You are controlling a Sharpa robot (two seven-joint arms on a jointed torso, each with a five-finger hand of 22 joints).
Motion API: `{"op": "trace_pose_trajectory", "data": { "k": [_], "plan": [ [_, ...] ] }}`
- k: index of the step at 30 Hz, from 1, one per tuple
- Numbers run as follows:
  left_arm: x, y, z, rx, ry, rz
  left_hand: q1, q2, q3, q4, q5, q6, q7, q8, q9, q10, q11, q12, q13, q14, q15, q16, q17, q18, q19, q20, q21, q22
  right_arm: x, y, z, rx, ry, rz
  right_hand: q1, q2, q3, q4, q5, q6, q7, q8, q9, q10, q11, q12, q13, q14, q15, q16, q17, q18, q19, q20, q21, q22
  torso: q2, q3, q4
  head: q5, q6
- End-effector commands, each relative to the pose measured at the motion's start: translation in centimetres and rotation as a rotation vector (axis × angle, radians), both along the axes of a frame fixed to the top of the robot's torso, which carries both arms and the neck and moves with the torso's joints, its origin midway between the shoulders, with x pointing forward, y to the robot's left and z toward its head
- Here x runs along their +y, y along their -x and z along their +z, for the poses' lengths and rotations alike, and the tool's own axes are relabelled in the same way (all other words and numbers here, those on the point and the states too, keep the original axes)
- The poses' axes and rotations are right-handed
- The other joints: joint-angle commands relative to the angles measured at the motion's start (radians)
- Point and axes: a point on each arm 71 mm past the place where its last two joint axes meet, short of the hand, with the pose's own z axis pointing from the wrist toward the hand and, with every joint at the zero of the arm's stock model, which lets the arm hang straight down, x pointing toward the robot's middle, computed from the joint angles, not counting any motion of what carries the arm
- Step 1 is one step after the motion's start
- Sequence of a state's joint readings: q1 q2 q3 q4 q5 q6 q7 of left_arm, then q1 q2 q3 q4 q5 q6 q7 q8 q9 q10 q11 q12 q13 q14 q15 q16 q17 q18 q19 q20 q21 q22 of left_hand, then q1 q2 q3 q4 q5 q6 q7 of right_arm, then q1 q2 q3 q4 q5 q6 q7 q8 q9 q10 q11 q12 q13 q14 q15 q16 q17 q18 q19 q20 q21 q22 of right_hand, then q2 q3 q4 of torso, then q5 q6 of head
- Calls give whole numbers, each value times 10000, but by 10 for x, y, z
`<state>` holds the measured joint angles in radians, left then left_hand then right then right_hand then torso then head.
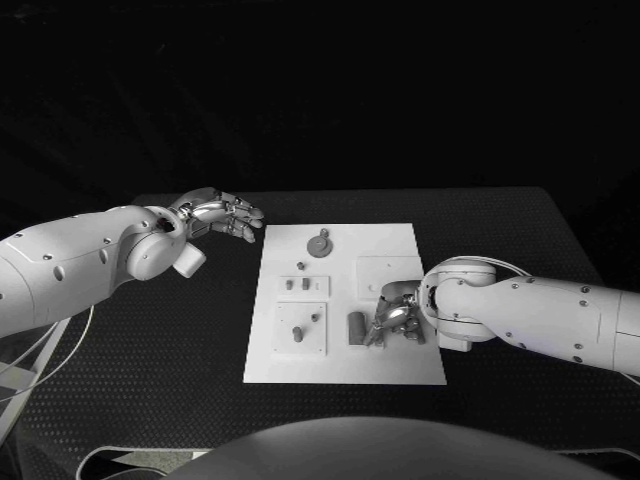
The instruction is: Assemble the parts on the task board
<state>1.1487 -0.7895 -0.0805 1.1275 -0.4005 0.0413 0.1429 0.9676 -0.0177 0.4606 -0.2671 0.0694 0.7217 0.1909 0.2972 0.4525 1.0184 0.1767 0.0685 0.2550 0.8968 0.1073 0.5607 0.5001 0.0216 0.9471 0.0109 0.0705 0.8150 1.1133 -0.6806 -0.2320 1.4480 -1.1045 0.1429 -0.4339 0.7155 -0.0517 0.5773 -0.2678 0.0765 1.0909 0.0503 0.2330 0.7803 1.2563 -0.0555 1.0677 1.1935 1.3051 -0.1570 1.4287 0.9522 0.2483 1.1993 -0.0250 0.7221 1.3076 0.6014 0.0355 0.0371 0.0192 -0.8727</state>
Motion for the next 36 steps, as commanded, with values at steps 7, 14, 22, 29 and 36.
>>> {"op": "trace_pose_trajectory", "data": {
  "k": [7,14,22,29,36],
  "plan": [
    [-2,0,0,32,93,-174,-45,1,35,23,-63,-87,385,54,-13,-78,-21,33,-15,78,19,-68,15,161,-3,-10,30,-16,3,5,1,316,-294,43,68,-296,2,-121,25,145,77,2,30,-4,29,-52,-3,18,36,19,2,135,28,15,-52,202,3,10,3,11,1],
    [-2,0,0,24,91,-172,-41,0,36,16,-66,-88,385,55,-13,-79,-20,33,-16,78,20,-71,19,161,-3,-10,31,-16,6,7,1,352,-335,210,138,-472,45,-153,33,152,76,-14,39,2,29,-64,-6,20,37,16,-22,135,42,13,-59,196,0,-2,0,14,1],
    [-2,0,0,21,92,-172,-34,0,38,7,-68,-89,385,56,-13,-78,-21,34,-16,79,19,-74,24,161,-3,-10,31,-17,7,8,3,253,-398,220,150,-492,53,-151,32,155,77,-16,41,9,29,-57,0,23,37,17,-20,135,46,13,-60,195,0,-3,0,23,1],
    [-1,1,1,28,89,-172,-29,-1,39,-1,-70,-89,385,58,-14,-78,-21,34,-16,80,20,-77,29,161,-3,-10,32,-17,8,5,4,-210,-239,222,65,-456,65,-39,27,175,76,-23,49,28,28,-48,10,32,37,21,-18,135,71,24,-67,189,3,-3,-5,28,1],
    [-2,1,1,29,91,-178,-29,-2,37,-7,-72,-89,386,60,-14,-77,-20,35,-16,81,20,-80,34,160,-3,-8,33,-18,11,1,4,-753,135,509,-22,-235,100,70,27,200,66,-34,64,67,19,-6,47,49,29,39,3,135,91,18,-78,189,-1,-2,-10,13,1]
  ]
}}
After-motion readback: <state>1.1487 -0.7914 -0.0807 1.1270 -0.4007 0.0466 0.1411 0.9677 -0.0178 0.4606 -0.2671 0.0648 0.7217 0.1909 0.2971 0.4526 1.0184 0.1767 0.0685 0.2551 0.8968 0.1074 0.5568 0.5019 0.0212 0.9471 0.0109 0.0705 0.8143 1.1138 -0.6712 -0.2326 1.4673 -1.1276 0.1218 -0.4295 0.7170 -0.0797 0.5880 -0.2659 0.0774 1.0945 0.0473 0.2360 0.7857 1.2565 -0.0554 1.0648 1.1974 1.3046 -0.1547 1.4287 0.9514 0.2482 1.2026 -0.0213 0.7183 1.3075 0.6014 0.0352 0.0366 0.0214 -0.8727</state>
